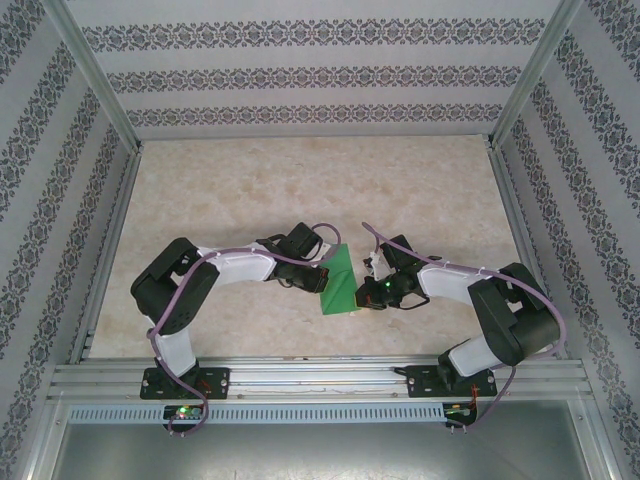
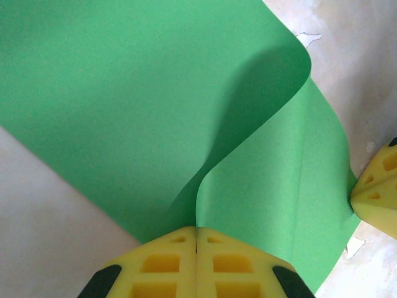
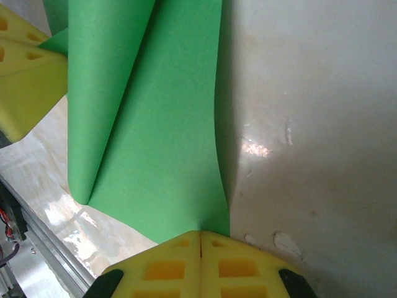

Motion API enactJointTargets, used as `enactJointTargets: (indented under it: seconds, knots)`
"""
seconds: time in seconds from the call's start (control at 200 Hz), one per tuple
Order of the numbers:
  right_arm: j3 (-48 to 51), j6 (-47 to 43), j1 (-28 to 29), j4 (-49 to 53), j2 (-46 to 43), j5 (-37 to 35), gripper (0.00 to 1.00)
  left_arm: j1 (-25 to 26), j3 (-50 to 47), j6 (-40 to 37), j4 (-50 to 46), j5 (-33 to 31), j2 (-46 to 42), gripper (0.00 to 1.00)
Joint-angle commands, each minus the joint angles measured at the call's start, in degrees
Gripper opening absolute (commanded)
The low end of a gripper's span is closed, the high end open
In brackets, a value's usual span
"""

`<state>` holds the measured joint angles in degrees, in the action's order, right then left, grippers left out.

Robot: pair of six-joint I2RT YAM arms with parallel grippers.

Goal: Fold a paper plane with a square sheet of paper (fold left side to right side)
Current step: Fold the triangle a second time at the center of the table.

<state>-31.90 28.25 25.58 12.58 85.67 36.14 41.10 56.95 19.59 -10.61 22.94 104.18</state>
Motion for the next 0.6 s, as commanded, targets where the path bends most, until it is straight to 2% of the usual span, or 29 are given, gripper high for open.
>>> enactJointTargets:
  seconds: [0.0, 0.195, 0.28, 0.43, 0.595]
  knots:
    - [0.0, -0.9, -0.4, 2.6, 0.8, -1.2, 0.0, -0.9, 1.2, -1.8, 1.0, 0.7, 1.5, 0.0]
    - [-0.3, 2.0, -1.1, 1.4, -5.4, 1.6, 0.12, -0.9, 0.9, -1.7, 0.9, 1.1, 2.0, 0.0]
    - [-0.1, 4.1, -1.2, -0.6, -7.9, 2.8, 0.13, -0.9, 0.8, -1.6, 1.0, 1.1, 2.1, 0.0]
    - [1.0, 9.6, -0.3, -9.3, -7.8, 4.9, 0.0, -0.9, 0.6, -1.4, 1.2, 1.1, 2.1, 0.0]
    - [0.4, 15.0, 3.1, -18.6, -3.5, 3.3, 0.0, -0.9, 0.7, -1.5, 1.0, 1.0, 2.2, 0.0]
